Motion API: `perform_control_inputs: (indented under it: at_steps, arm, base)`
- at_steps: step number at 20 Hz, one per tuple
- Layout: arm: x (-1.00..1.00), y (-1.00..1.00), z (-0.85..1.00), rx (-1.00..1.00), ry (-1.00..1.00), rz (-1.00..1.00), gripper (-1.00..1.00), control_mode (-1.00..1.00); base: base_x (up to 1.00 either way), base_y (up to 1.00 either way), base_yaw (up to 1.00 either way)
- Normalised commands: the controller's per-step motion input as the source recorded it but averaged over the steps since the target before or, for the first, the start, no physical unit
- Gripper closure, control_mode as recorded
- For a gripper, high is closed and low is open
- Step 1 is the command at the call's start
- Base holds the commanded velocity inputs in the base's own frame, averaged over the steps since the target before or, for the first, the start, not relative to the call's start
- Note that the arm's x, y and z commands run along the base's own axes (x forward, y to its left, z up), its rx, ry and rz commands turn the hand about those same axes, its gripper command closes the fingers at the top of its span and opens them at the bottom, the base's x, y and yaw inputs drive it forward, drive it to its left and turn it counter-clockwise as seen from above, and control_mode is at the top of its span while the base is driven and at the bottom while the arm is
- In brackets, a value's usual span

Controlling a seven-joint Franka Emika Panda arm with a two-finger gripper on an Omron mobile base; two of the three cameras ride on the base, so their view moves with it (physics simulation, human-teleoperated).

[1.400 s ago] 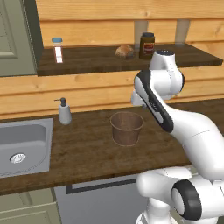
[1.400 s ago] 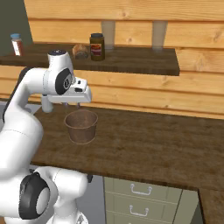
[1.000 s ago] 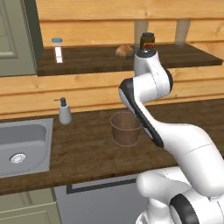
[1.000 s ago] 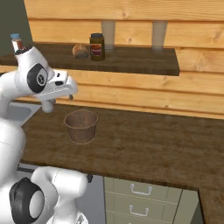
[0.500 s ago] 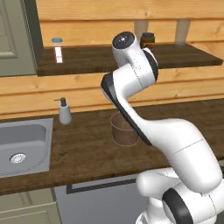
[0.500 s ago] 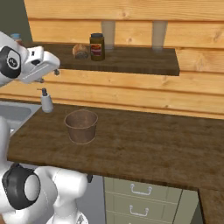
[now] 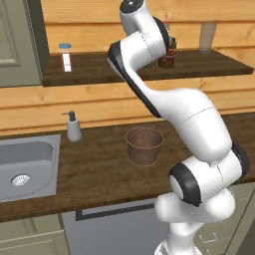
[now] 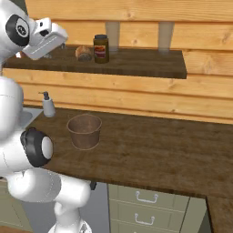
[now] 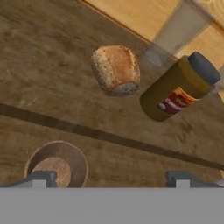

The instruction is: Open the cabinet, pick up the bread from the cabinet and place it in the basket. Then move the basket to the dining counter.

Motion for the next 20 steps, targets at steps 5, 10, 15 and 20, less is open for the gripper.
perform_control_inputs:
  at_steps: [5, 10, 15, 20]
  arm:
    - [0.76, 0.15, 0.12, -0.05, 0.06, 0.07, -1.0, -1.0]
    - [0.82, 0.0, 0.0, -0.03, 0.1, 0.02, -1.0, -1.0]
    - [0.67, 0.0, 0.0, 0.0, 0.05, 0.03, -1.0, -1.0]
    - [0.39, -0.04, -0.01, 0.0, 0.07, 0.03, -1.0, -1.0]
  base:
    - [0.0, 0.0, 0.0]
    - [0.0, 0.0, 0.0]
    - [0.0, 0.0, 0.0]
    - [0.0, 0.0, 0.0]
